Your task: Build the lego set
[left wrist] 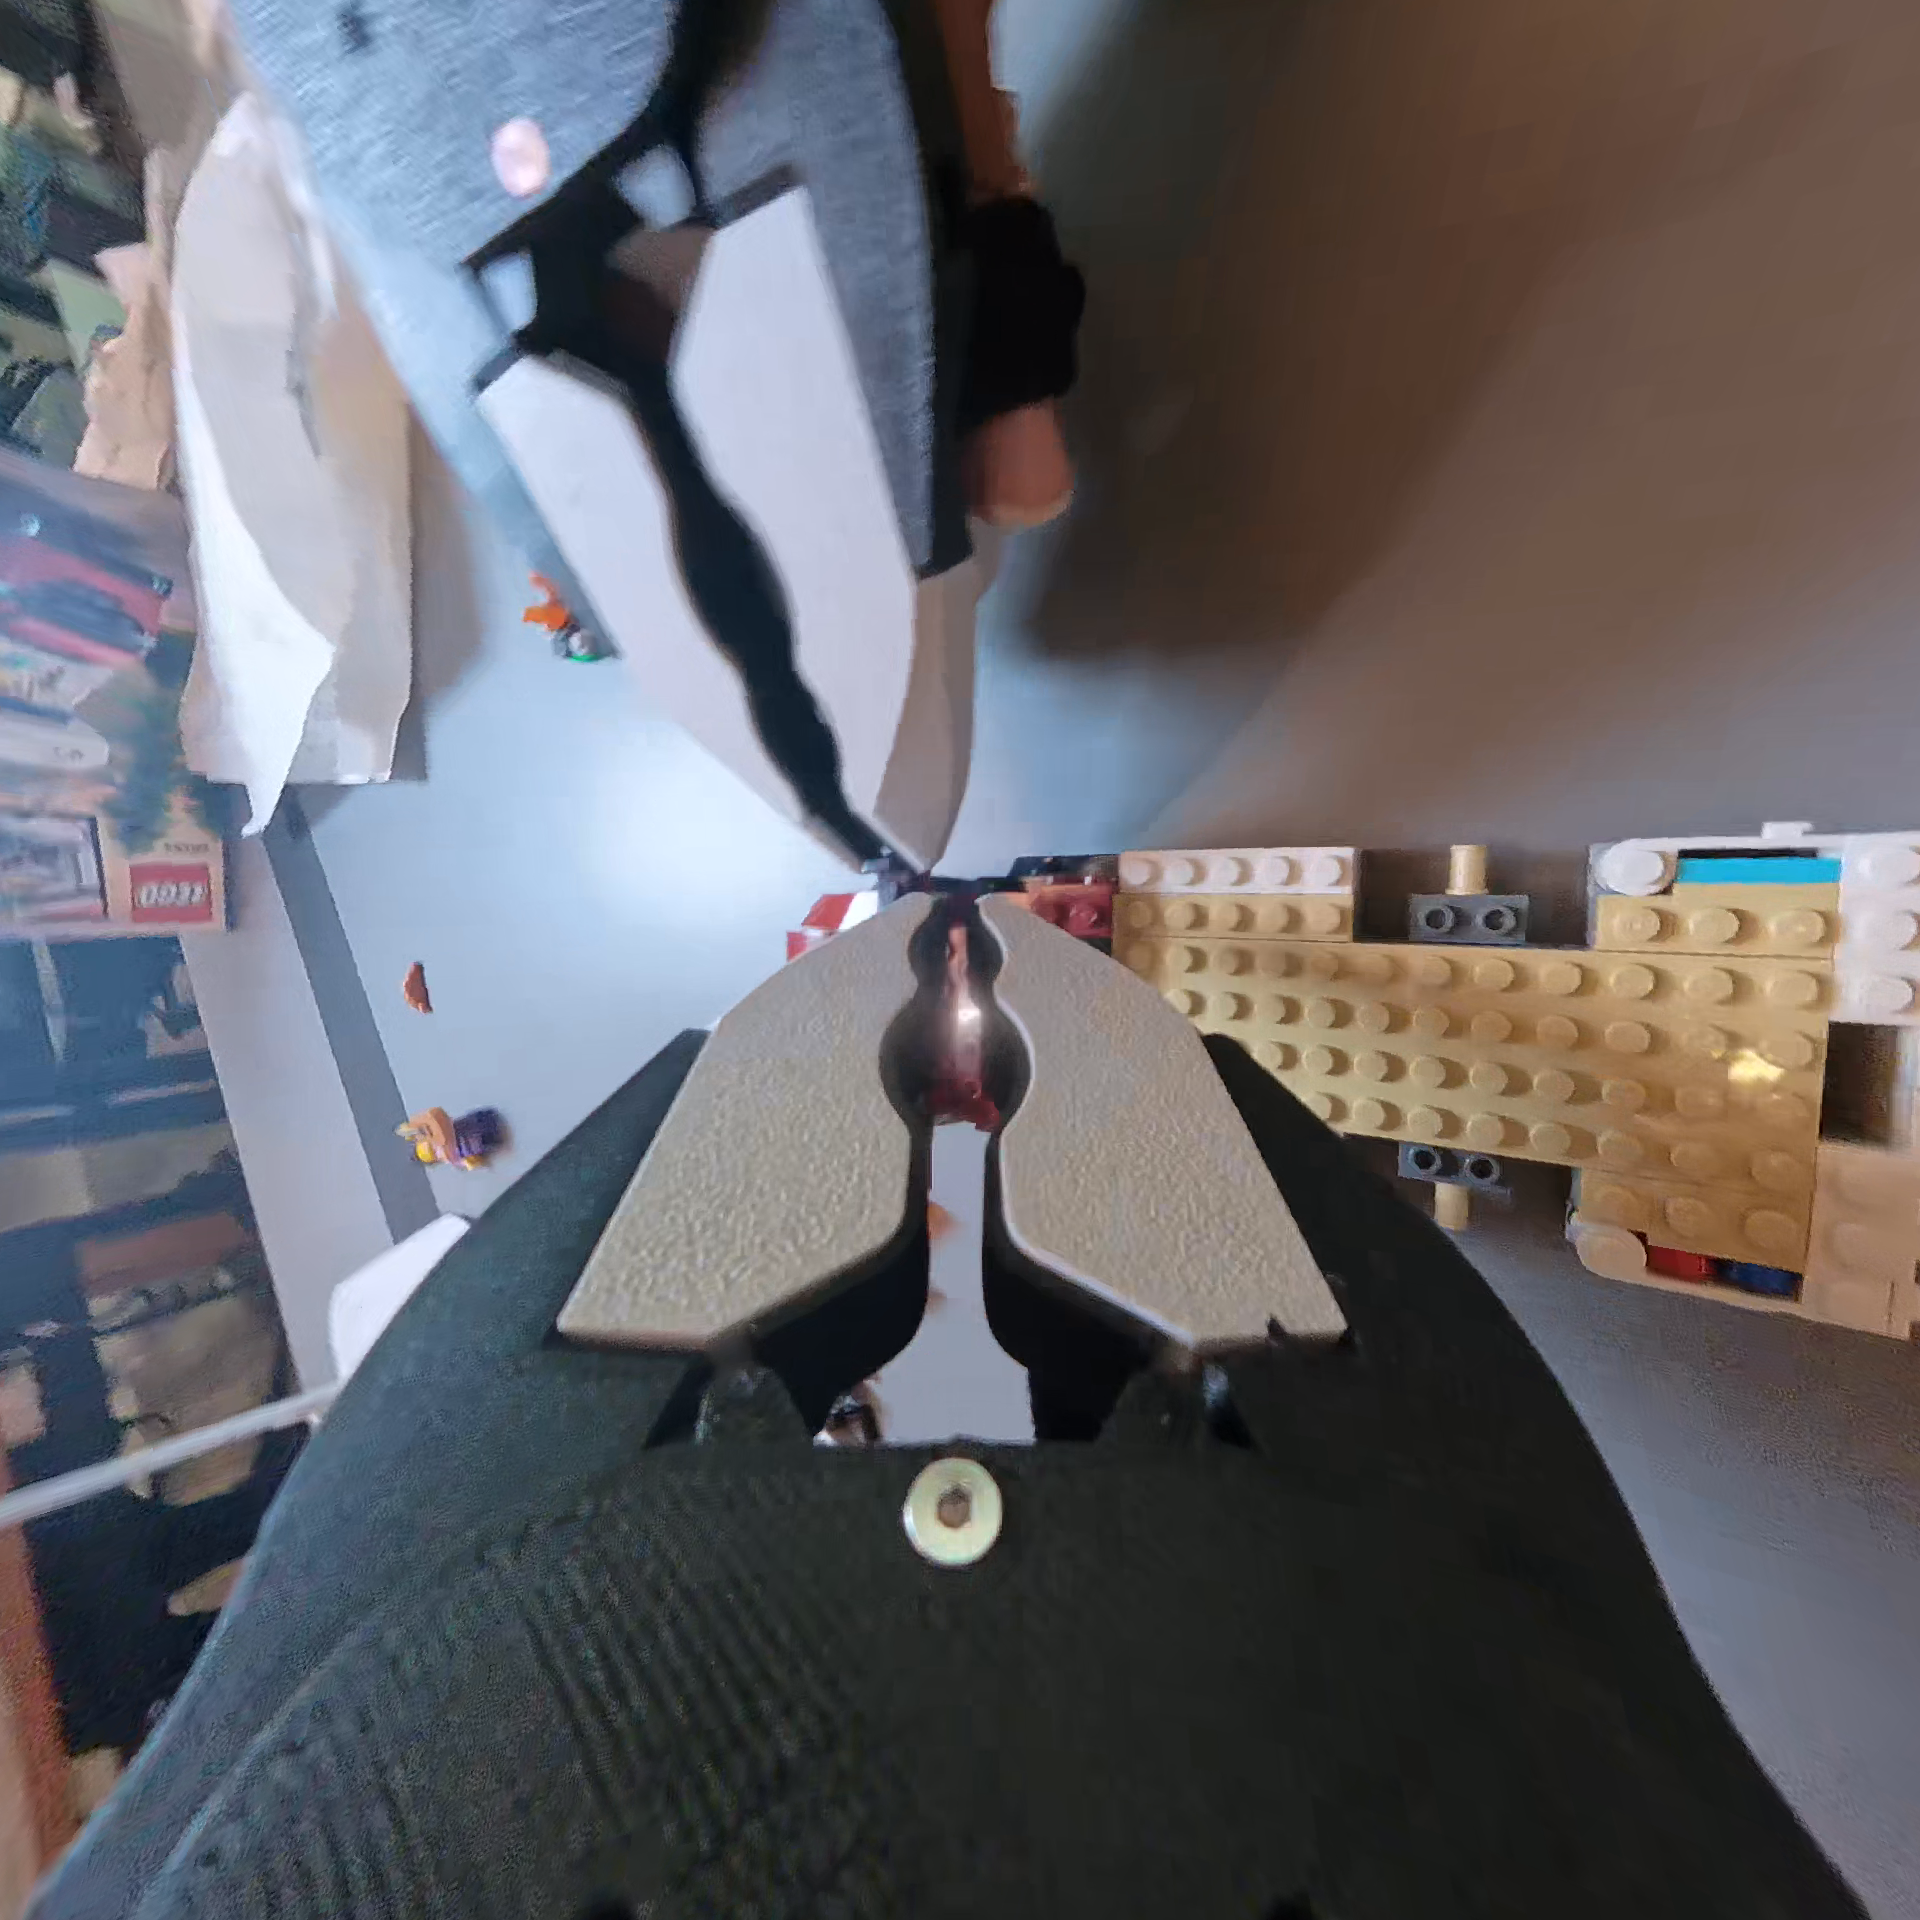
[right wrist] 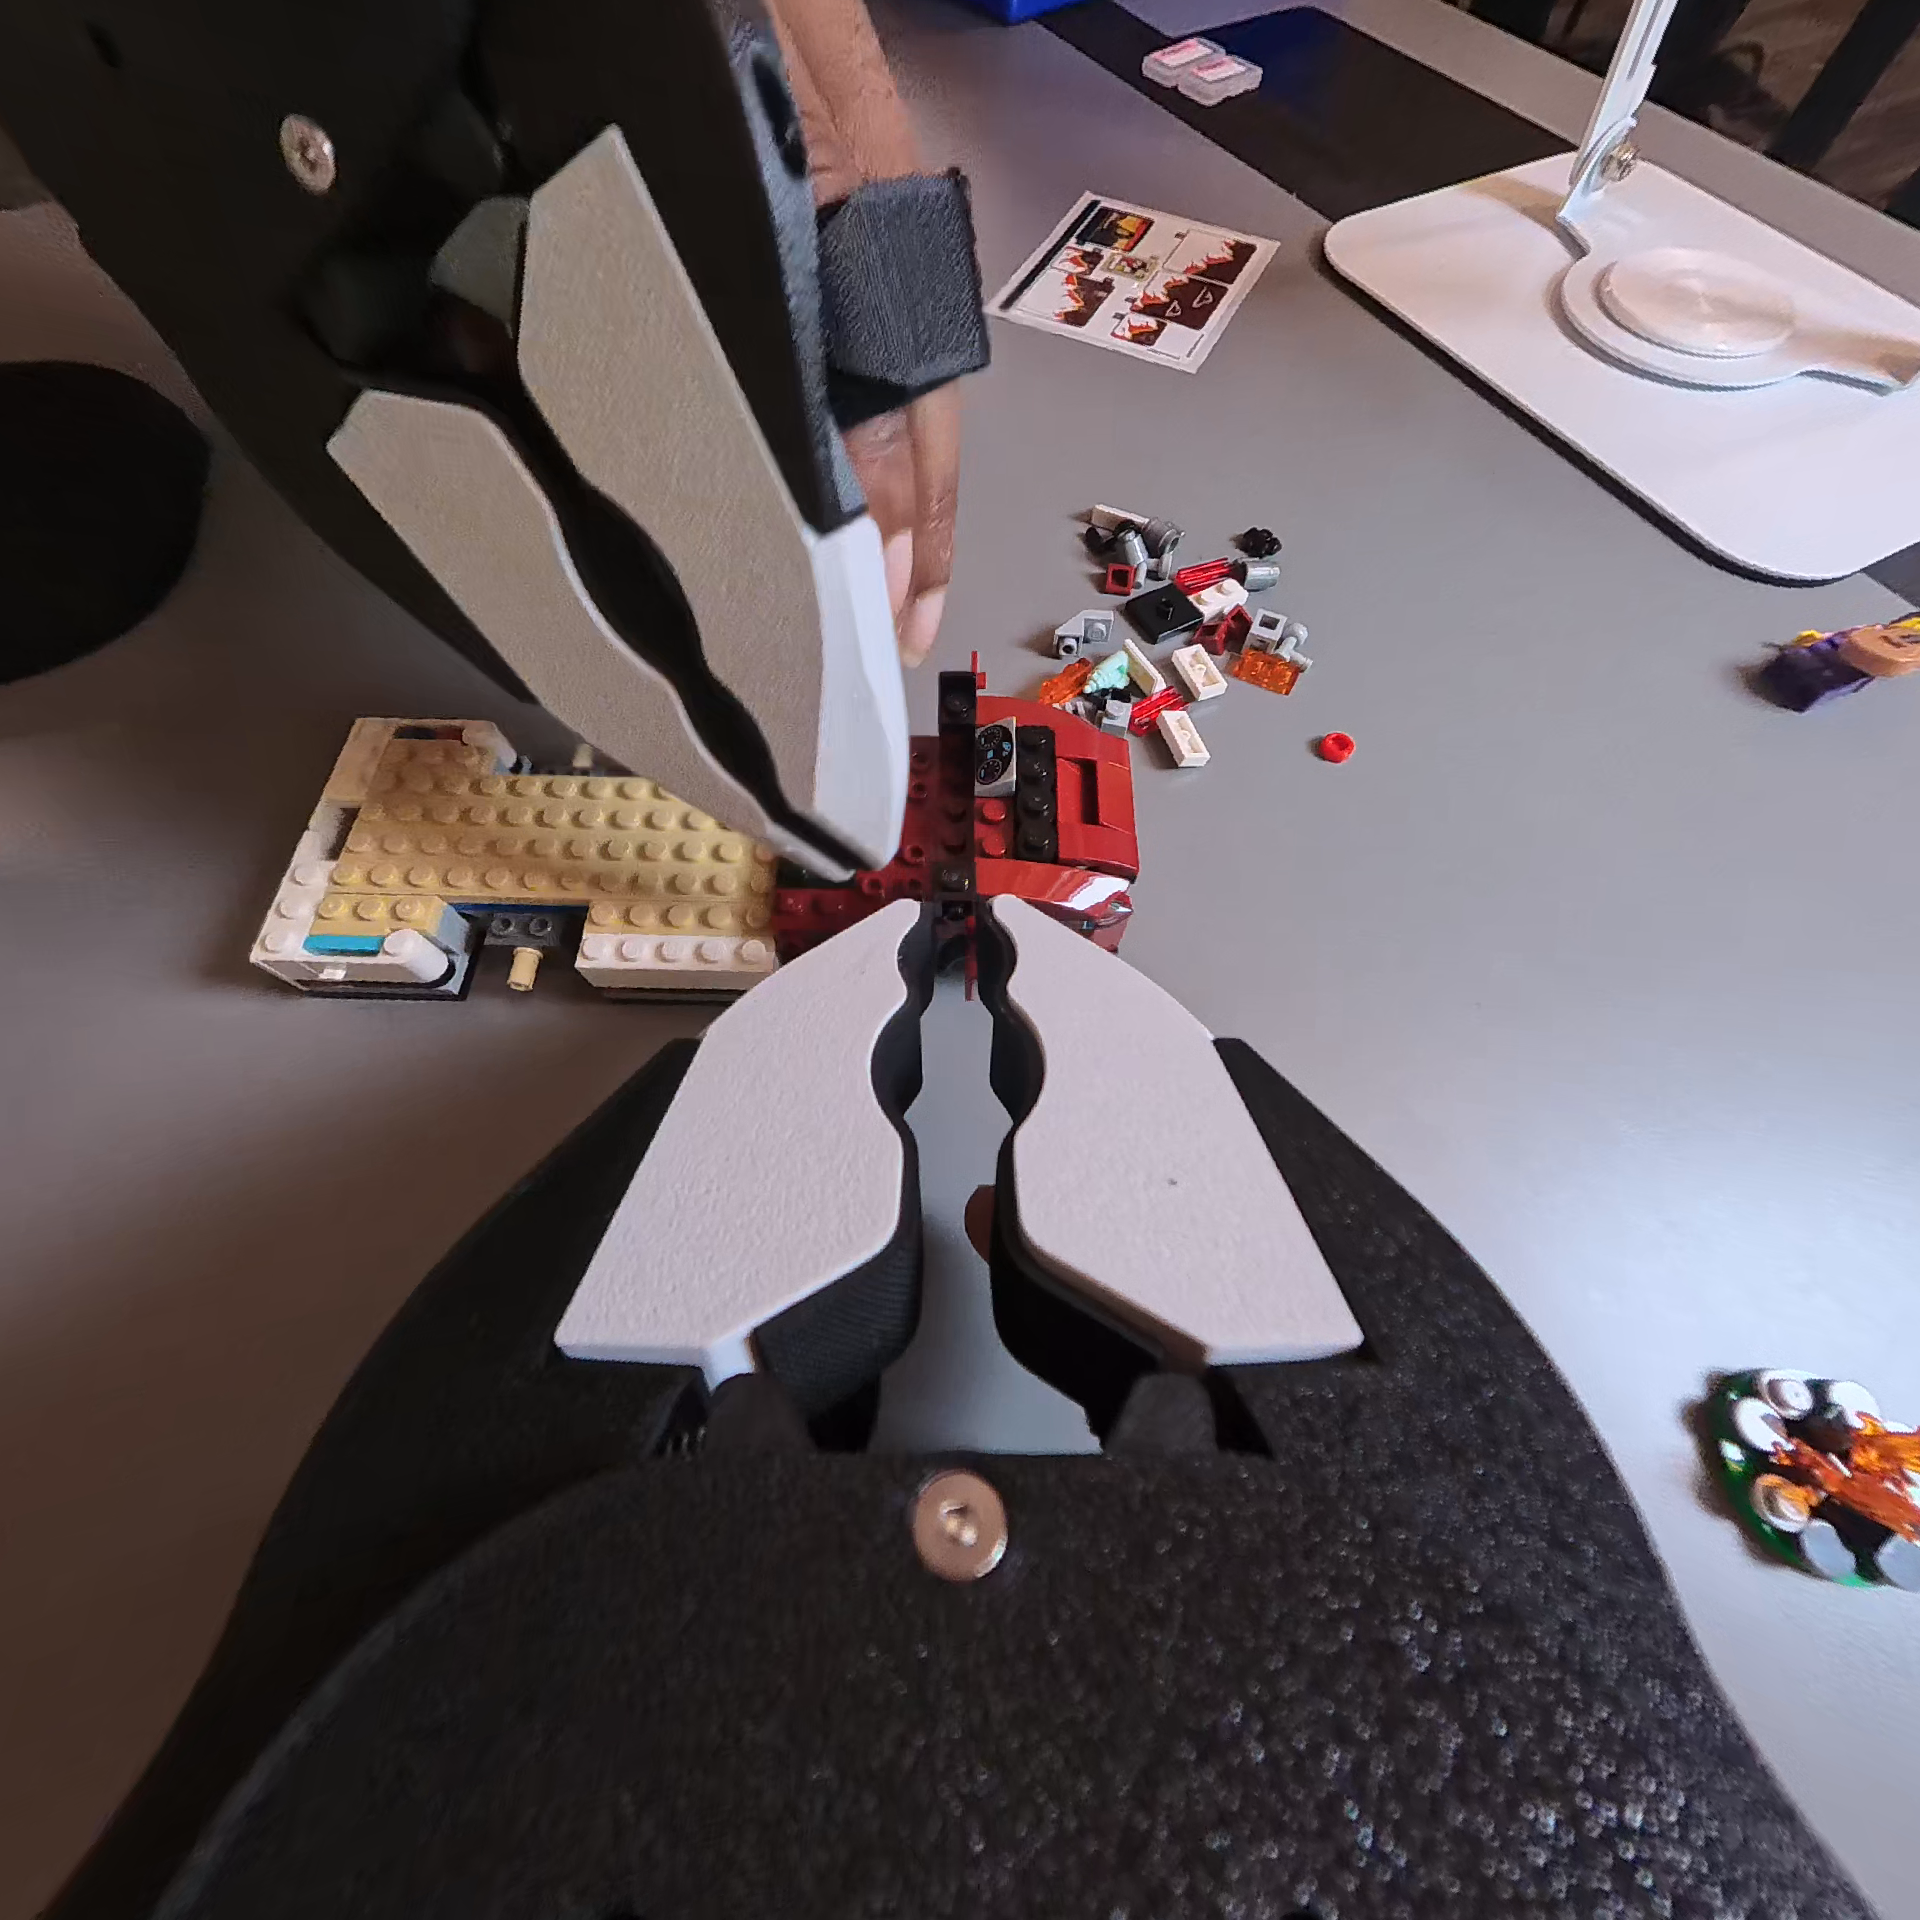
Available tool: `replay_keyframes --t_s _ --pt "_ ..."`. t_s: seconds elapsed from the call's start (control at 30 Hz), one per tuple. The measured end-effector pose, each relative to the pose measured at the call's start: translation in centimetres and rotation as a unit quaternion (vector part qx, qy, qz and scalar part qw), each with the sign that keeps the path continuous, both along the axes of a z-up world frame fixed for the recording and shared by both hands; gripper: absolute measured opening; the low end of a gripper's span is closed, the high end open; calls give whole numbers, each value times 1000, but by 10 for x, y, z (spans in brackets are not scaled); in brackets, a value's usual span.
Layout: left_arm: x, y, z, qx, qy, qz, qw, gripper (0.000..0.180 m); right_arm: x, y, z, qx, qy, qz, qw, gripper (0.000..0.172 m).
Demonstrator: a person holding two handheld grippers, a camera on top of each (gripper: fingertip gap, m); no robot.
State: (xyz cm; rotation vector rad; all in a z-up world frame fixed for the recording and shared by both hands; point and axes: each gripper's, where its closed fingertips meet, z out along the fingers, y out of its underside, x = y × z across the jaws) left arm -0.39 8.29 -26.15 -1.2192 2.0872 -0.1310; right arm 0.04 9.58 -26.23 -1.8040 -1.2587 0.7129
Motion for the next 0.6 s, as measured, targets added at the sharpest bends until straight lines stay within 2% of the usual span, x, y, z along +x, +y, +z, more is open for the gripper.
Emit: replay_keyframes --t_s 0.07,0.17,0.27,0.6 --pt "-4 10 8 -28 -52 48 997 12 0 0 1 -2 1 -1 1000 8" --pt "-10 16 20 -104 -140 107 979 22 -1 -2 -1 -8 -6 -2 1000 8" --pt "-14 18 22 -129 -172 119 969 20 -2 -1 -2 -15 -18 -13 1000 8" --pt "5 9 3 -25 -86 52 995 6 -3 2 -4 -30 -50 -30 998 8"
